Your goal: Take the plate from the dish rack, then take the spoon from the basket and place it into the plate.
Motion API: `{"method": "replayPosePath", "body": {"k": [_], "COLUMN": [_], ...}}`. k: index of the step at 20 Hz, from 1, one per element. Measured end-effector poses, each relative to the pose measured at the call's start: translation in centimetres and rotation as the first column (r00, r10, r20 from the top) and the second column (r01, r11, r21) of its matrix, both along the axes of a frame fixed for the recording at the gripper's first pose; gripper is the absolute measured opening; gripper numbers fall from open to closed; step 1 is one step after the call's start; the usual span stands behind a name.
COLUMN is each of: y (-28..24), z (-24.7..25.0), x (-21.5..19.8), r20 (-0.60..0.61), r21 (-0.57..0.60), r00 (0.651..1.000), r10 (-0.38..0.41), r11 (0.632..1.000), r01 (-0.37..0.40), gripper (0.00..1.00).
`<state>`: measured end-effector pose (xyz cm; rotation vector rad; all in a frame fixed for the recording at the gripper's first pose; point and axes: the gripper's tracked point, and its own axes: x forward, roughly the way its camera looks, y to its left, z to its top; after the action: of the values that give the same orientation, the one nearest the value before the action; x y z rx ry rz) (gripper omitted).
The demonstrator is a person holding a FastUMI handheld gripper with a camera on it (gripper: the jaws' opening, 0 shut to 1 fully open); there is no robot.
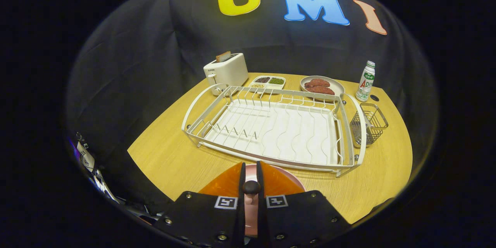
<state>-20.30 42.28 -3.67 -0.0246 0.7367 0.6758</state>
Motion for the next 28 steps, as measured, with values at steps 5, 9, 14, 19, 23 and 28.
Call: {"method": "replayPosePath", "body": {"k": [5, 9, 14, 19, 23, 28], "y": [-0.2, -0.6, -1.1, -1.5, -1.8, -2.6], "z": [0.8, 2.0, 3.3, 4.4, 4.6, 5.4], "x": [0.2, 0.6, 1.1, 1.8, 2.2, 3.1], "r20": [0.029, 0.067, 0.114, 0.144, 0.155, 0.178], "r21": [0.0, 0.007, 0.013, 0.03, 0.033, 0.048], "r00": [1.0, 0.998, 0.993, 0.989, 0.987, 0.982], "r10": [0.003, -0.004, -0.007, -0.024, -0.032, -0.063], "r11": [1.0, 1.0, 1.0, 0.999, 0.999, 0.997], "r01": [-0.003, 0.004, 0.005, 0.02, 0.028, 0.056], "gripper": [0.15, 0.16, 0.16, 0.16, 0.16, 0.16]}}
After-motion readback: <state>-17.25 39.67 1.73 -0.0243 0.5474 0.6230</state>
